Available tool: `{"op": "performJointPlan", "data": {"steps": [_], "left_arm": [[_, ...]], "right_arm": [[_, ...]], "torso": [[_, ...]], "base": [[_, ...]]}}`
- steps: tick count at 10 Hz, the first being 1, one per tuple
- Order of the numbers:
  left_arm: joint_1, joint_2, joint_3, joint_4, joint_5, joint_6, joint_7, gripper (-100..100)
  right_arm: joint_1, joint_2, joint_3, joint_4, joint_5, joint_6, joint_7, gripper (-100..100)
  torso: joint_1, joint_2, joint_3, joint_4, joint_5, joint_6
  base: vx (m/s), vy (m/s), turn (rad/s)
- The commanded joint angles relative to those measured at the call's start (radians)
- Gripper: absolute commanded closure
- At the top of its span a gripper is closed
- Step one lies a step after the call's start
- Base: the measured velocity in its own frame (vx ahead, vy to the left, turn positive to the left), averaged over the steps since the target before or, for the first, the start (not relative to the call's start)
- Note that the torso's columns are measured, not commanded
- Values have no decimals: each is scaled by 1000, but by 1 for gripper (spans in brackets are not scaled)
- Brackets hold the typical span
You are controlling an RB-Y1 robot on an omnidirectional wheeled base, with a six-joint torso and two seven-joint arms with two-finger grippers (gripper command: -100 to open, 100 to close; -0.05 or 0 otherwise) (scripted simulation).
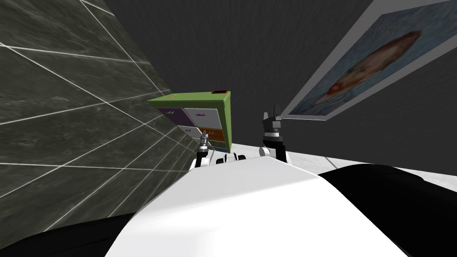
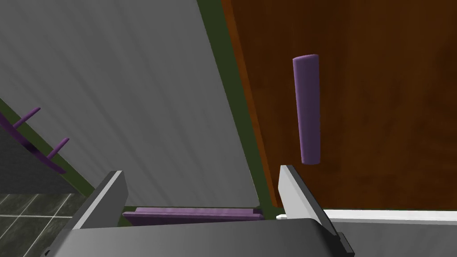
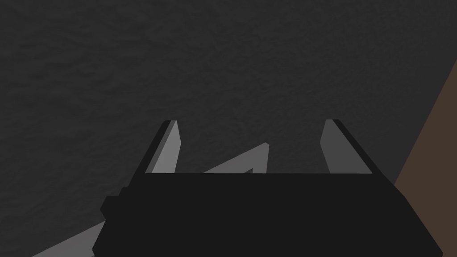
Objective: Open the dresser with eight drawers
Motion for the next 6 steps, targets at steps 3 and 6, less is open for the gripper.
{"op": "performJointPlan", "data": {"steps": [3,6], "left_arm": [[-24,-8,-21,102,-18,-9,-10,-100],[-41,-15,-34,168,-29,-15,-17,-100]], "right_arm": [[0,0,0,0,0,0,0,0],[0,0,0,0,0,0,0,0]], "torso": [[0,0,0,0,0,0],[0,0,0,0,0,0]], "base": [[4,5,-55],[3,5,-49]]}}
